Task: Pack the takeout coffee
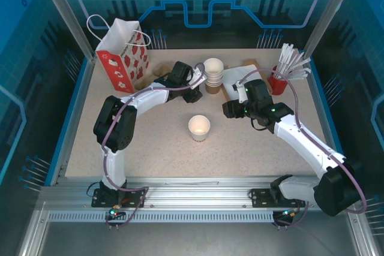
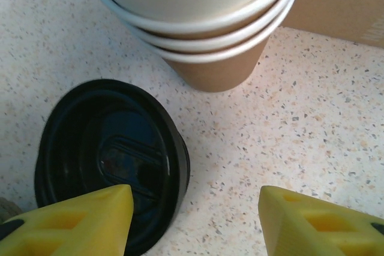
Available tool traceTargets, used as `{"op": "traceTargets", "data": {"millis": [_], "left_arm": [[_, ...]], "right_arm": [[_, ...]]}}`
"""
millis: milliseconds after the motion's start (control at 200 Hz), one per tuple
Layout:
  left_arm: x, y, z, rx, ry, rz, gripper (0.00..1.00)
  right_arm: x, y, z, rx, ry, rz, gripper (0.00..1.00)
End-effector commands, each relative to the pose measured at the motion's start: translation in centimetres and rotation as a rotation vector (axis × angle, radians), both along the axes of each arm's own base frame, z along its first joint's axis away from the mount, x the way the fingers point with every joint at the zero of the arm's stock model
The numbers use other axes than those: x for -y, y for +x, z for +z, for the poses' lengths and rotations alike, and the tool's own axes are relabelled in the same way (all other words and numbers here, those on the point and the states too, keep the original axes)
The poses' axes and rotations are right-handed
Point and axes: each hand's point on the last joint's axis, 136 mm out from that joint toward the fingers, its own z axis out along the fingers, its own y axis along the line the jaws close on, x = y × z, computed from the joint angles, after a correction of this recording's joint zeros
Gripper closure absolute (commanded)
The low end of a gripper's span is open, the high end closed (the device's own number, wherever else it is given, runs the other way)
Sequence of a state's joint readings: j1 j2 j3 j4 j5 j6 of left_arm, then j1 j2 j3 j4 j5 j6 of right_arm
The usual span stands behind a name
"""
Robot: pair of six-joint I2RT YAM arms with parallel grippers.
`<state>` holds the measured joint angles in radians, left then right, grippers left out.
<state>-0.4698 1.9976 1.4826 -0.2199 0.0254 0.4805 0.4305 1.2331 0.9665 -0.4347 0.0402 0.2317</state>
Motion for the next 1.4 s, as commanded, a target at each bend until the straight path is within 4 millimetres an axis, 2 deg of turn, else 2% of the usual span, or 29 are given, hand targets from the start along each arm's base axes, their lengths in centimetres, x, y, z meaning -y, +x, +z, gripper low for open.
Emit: {"op": "traceTargets", "data": {"millis": [0, 340, 585, 965, 1211, 1396], "left_arm": [[0.5, 1.3, 0.4, 0.042, 0.028, -0.029, 0.42], [0.1, 3.0, -0.8, 0.040, 0.067, -0.009, 0.43], [-0.2, 3.4, -1.5, 0.032, 0.084, -0.003, 0.58], [-0.9, 3.6, -1.5, 0.030, 0.090, 0.010, 0.82], [-1.2, 3.3, 0.6, 0.060, 0.041, 0.027, 0.85], [-1.6, 2.1, 4.6, 0.086, -0.042, 0.066, 0.86]], "right_arm": [[0.1, 0.1, -0.6, -0.009, 0.007, 0.004, 0.31], [0.2, 0.0, -1.0, -0.021, -0.006, 0.004, 0.32], [0.3, -0.2, -1.1, -0.025, -0.012, 0.003, 0.32], [0.3, -0.3, -1.0, -0.029, -0.008, 0.003, 0.32], [0.3, -0.5, -0.8, -0.033, -0.001, 0.007, 0.32], [0.2, -0.7, 0.2, -0.019, 0.013, 0.007, 0.32]]}}
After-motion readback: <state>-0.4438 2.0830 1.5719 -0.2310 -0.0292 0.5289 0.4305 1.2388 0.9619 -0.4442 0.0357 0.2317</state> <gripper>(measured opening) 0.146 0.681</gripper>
